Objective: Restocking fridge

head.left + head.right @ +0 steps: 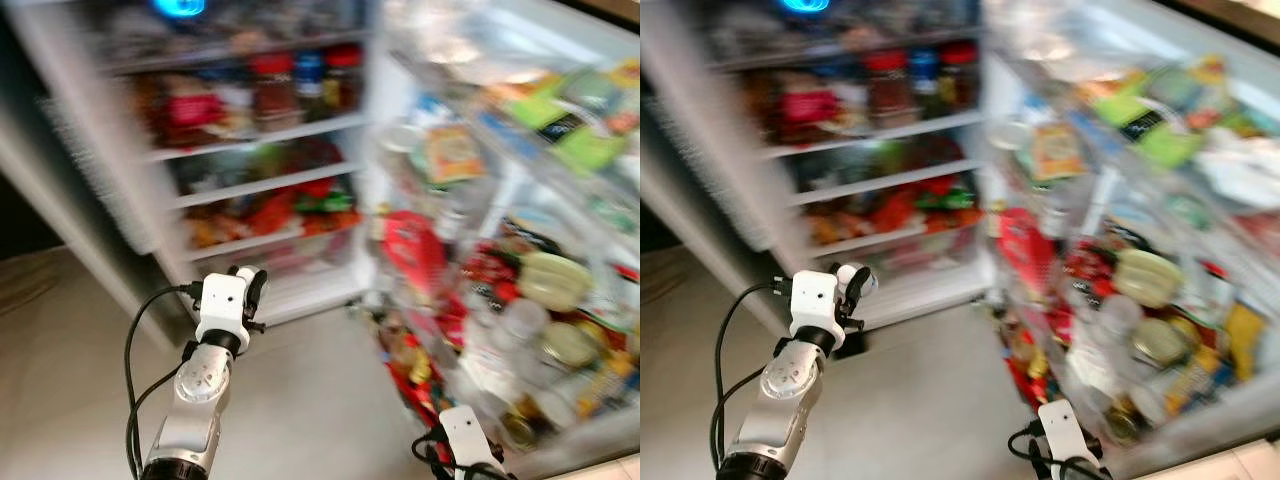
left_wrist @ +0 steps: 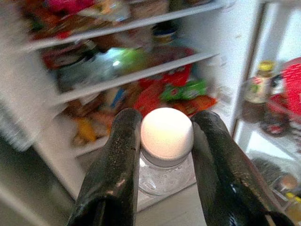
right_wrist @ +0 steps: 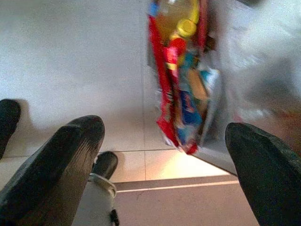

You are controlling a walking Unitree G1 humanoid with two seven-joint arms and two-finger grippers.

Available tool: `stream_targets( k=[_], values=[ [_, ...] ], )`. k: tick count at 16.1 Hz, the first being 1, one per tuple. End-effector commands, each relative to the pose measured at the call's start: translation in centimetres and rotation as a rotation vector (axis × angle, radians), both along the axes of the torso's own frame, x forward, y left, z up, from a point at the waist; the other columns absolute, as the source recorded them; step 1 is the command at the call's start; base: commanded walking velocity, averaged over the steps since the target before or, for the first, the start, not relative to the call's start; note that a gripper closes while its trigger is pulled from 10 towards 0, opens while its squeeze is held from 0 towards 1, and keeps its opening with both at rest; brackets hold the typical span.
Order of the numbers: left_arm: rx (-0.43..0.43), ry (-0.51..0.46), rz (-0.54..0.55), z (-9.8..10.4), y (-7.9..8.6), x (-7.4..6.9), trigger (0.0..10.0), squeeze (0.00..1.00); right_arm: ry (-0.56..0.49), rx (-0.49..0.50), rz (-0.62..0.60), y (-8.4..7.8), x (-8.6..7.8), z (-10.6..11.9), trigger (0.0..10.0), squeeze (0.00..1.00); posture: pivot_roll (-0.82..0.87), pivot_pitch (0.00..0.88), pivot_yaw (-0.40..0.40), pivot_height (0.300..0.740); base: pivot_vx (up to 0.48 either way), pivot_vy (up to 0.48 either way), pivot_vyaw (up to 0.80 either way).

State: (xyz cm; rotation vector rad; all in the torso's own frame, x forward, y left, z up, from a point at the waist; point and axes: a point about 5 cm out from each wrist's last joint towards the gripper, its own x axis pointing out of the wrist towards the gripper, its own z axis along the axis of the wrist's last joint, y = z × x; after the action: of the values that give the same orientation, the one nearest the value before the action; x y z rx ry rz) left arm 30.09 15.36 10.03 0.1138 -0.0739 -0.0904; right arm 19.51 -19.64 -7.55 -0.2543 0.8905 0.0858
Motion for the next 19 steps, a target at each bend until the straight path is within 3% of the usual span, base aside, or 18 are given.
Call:
stream_targets(
  k=[1,4,7,9,12,19],
  values=[
    [-0.018,0.008,0.009,0.5,0.5,0.2,10.0,0.0,0.008,0.016,-0.013,0.3,-0.5,-0.3,10.0,0.0,0.03,0.085,-0.012,0.74,0.0,0.0,0.0],
    [-0.072,0.084,0.01,-0.8,0.2,-0.4,10.0,0.0,0.018,0.009,-0.002,0.4,-0.6,-0.4,10.0,0.0,0.05,0.086,-0.003,0.74,0.0,0.0,0.0],
    [-0.063,0.087,0.012,-1.1,0.5,-0.7,10.0,0.0,0.011,-0.048,-0.012,-2.1,-1.0,-0.1,10.0,0.0,0.04,0.058,-0.006,0.74,0.0,0.0,0.53],
    [-0.097,0.081,0.023,-0.9,0.7,-0.4,10.0,0.0,0.01,-0.043,-0.028,-2.2,-1.0,-0.1,10.0,0.0,0.04,0.04,-0.007,0.74,0.0,0.0,0.8],
    [-0.013,0.071,-0.004,-0.6,0.7,-0.1,10.0,0.0,0.009,-0.039,-0.035,-1.9,-0.9,-0.1,10.0,0.0,0.05,0.027,-0.006,0.74,0.0,0.0,0.0],
    [0.003,0.078,-0.042,-0.7,0.0,-0.2,10.0,0.0,0.009,-0.055,0.001,-1.5,-1.2,-0.3,10.0,0.0,0.04,0.025,0.003,0.74,0.222,0.0,0.16]
  ],
)
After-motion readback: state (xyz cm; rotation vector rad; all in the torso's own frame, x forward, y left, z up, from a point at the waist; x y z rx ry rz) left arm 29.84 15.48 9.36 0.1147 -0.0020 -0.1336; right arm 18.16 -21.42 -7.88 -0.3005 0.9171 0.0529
